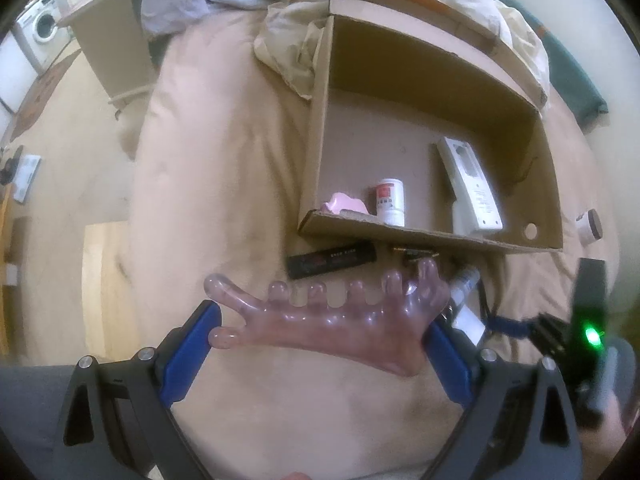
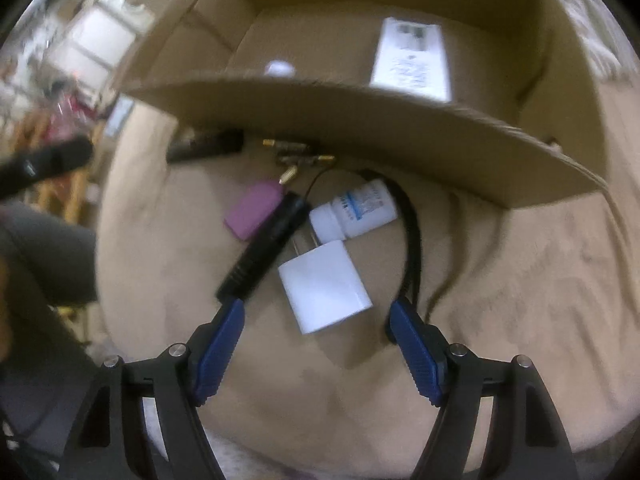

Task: Organize rigid objects
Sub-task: 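Grasp the white plug adapter with the right gripper while the left gripper holds the toe separator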

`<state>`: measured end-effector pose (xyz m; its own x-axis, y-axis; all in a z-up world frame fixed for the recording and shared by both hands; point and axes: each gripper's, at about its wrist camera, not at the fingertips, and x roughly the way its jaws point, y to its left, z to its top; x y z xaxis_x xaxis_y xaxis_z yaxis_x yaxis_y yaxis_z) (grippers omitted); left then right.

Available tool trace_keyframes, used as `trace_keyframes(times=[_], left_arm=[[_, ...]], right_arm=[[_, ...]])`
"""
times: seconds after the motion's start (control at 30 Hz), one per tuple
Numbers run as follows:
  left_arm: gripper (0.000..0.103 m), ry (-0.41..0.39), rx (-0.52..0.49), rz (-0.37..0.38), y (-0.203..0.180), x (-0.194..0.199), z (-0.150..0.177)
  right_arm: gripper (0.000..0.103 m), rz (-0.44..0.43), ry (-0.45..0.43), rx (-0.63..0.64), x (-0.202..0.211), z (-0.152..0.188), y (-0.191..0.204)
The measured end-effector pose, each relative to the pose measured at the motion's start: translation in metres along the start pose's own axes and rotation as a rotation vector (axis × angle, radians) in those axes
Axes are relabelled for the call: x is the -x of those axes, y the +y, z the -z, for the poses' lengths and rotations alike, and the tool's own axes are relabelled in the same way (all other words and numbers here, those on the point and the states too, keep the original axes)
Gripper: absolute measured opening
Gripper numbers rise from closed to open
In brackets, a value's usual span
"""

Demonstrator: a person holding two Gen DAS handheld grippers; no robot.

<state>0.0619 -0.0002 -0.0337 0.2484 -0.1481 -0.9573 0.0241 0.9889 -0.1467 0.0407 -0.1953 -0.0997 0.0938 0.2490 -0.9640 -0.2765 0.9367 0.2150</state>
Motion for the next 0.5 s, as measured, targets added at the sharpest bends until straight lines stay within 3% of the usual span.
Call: trace_keyframes(times=[0.13,0.23,0.33,0.5], left_arm=[[0.096,-0.008,-0.023,-0.005,-0.005,0.001,0.001],[0.096,-0.016,-0.033,-0.021,-0.006,0.001,0.002],[0.096,-0.017,-0.024,-0.022,-0.004,0.001,0.002],[0.096,-0.023,-0.024,-0.028,-0.003,0.002,0.003]], right_arm=[[0.08,0.093,0.018,0.058,-0.019,-0.006,0.009],[0.049,0.103,0.022,0.094,-0.023,-0.01,0.016],[0.044,0.09,0.009,0.113,-0.017,-0.009,0.02],[0.044,0.02,-0.044,0.089,0.018,0.0,0.016]])
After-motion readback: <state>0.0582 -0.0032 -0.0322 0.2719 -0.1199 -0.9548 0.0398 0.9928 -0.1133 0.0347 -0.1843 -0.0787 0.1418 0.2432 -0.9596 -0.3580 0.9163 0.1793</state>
